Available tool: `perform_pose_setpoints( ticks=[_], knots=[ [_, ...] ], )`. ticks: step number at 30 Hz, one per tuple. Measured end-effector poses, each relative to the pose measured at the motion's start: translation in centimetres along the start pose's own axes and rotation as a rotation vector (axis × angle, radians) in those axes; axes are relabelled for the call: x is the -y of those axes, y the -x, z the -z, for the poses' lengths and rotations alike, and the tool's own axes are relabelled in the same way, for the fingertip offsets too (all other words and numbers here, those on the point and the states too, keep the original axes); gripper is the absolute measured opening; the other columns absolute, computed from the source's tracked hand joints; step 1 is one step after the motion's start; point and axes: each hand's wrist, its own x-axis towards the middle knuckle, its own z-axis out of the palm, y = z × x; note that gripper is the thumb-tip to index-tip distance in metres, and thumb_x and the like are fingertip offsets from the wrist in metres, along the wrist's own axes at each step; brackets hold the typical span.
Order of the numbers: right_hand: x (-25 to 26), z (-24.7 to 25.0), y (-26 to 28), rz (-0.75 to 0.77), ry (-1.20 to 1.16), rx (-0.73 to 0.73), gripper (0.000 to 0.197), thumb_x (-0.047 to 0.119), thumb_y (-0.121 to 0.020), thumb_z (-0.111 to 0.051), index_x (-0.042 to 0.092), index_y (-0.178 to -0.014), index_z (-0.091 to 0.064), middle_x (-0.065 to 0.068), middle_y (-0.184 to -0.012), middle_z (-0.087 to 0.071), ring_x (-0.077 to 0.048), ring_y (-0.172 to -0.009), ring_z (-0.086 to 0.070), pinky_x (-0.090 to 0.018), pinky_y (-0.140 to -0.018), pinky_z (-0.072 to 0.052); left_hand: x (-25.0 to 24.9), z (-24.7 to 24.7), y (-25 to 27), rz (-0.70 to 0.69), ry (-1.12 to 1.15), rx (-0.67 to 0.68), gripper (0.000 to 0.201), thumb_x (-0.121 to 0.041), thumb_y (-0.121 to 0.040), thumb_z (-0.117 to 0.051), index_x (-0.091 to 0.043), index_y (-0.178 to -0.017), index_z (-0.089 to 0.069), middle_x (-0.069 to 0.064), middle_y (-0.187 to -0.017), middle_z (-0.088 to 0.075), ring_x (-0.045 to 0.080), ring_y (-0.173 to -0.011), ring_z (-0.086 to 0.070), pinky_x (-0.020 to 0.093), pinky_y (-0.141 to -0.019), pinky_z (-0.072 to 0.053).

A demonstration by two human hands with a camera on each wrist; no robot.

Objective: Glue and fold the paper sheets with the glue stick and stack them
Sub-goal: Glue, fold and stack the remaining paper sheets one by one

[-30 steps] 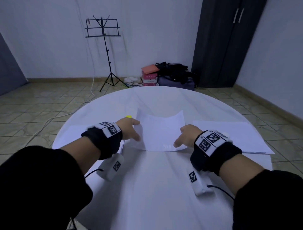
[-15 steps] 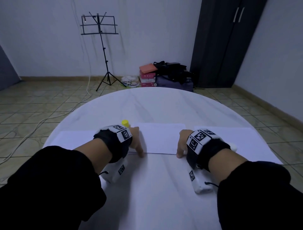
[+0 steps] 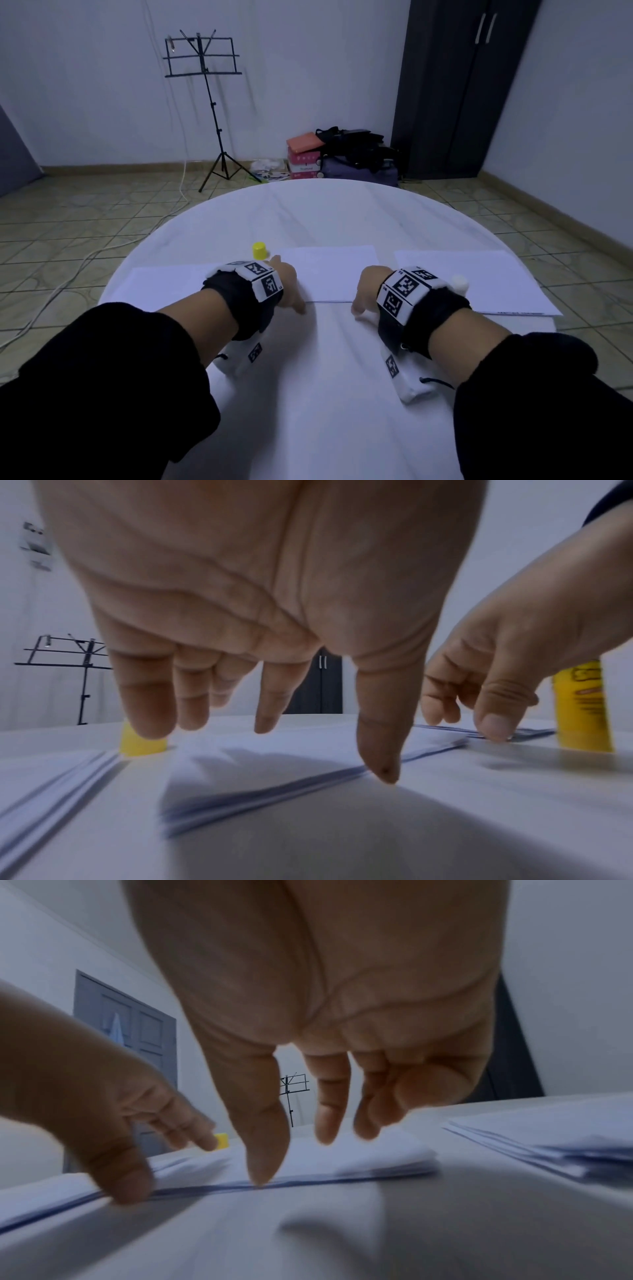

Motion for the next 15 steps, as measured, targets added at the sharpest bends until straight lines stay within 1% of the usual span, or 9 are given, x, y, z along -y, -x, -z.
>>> perform_pose_setpoints(
  ticks=[3,5,6,7,8,9,11,13,15],
  knots=[
    [-0.4,-1.0,1.7,0.017,0.039,0.041,0.030,0.020,-0.092,-0.054,0.010,-0.065,-0.043,-0.002,-0.069,-0.046,-0.021,-0.084,-0.050,-0.027,-0.073,-0.039,-1.8,0.1,1.5,-0.063,0.050,0.005,0.078,-0.056,-0.077,-0.068,-0.013,-0.139,-0.045,0.010,-0.149,-0.029,0.030,-0.131,-0.040,0.039,-0.106,-0.037],
    [-1.5,-1.9,2.8,0.044,0.101,0.080,0.023,0.019,-0.092,-0.049,0.011,-0.070,-0.050,-0.006,-0.079,-0.054,-0.020,-0.085,-0.049,-0.026,-0.074,-0.039,-3.4,0.1,2.5,-0.124,0.074,0.024,0.078,-0.054,-0.080,-0.066,-0.013,-0.142,-0.041,0.010,-0.154,-0.022,0.028,-0.136,-0.035,0.037,-0.109,-0.034],
    [-2.1,-2.4,3.4,0.071,0.102,0.092,0.018,0.019,-0.092,-0.049,0.009,-0.080,-0.058,-0.009,-0.091,-0.059,-0.020,-0.086,-0.049,-0.027,-0.075,-0.041,-4.3,0.2,2.9,-0.165,0.084,0.029,0.078,-0.054,-0.082,-0.065,-0.013,-0.143,-0.040,0.008,-0.155,-0.022,0.025,-0.137,-0.034,0.035,-0.110,-0.032],
    [-2.8,-2.7,4.0,0.103,0.121,0.106,0.019,0.019,-0.092,-0.049,0.007,-0.095,-0.064,-0.011,-0.105,-0.062,-0.021,-0.087,-0.049,-0.028,-0.079,-0.043,-5.3,0.2,3.2,-0.207,0.095,0.035,0.077,-0.053,-0.083,-0.063,-0.013,-0.144,-0.037,0.007,-0.154,-0.024,0.023,-0.138,-0.032,0.034,-0.110,-0.031],
    [-3.7,-3.1,4.7,0.126,0.154,0.109,0.026,0.020,-0.093,-0.047,0.005,-0.109,-0.063,-0.012,-0.116,-0.061,-0.022,-0.090,-0.051,-0.029,-0.084,-0.044,-6.2,0.3,3.4,-0.243,0.106,0.041,0.078,-0.052,-0.085,-0.062,-0.013,-0.147,-0.034,0.005,-0.155,-0.025,0.021,-0.140,-0.029,0.033,-0.111,-0.028],
    [-4.6,-3.3,5.4,0.131,0.180,0.110,0.031,0.020,-0.094,-0.045,0.005,-0.117,-0.060,-0.011,-0.121,-0.060,-0.023,-0.094,-0.053,-0.028,-0.088,-0.044,-7.0,0.3,3.4,-0.268,0.117,0.051,0.079,-0.051,-0.086,-0.061,-0.014,-0.148,-0.030,0.003,-0.155,-0.025,0.020,-0.142,-0.027,0.032,-0.112,-0.025],
    [-6.7,-3.6,6.2,0.142,0.156,0.103,0.031,0.022,-0.095,-0.046,0.008,-0.119,-0.060,-0.008,-0.122,-0.061,-0.022,-0.097,-0.057,-0.026,-0.085,-0.044,-8.4,0.7,3.2,-0.294,0.141,0.069,0.081,-0.051,-0.086,-0.062,-0.016,-0.150,-0.026,0.000,-0.156,-0.025,0.019,-0.143,-0.024,0.032,-0.113,-0.022],
    [-9.1,-3.6,6.9,0.158,0.060,0.130,0.030,0.022,-0.092,-0.053,0.012,-0.119,-0.062,-0.006,-0.118,-0.064,-0.018,-0.086,-0.054,-0.024,-0.080,-0.046,-9.7,1.3,2.8,-0.298,0.156,0.060,0.080,-0.051,-0.085,-0.062,-0.018,-0.150,-0.027,0.000,-0.156,-0.026,0.019,-0.143,-0.025,0.032,-0.114,-0.022],
    [-11.3,-3.6,7.5,0.158,0.014,0.149,0.029,0.021,-0.092,-0.054,0.014,-0.118,-0.063,-0.005,-0.116,-0.065,-0.015,-0.084,-0.051,-0.024,-0.081,-0.046,-10.9,2.0,2.1,-0.298,0.160,0.042,0.078,-0.050,-0.085,-0.063,-0.019,-0.149,-0.030,0.001,-0.155,-0.028,0.020,-0.142,-0.028,0.031,-0.112,-0.023]
  ],
)
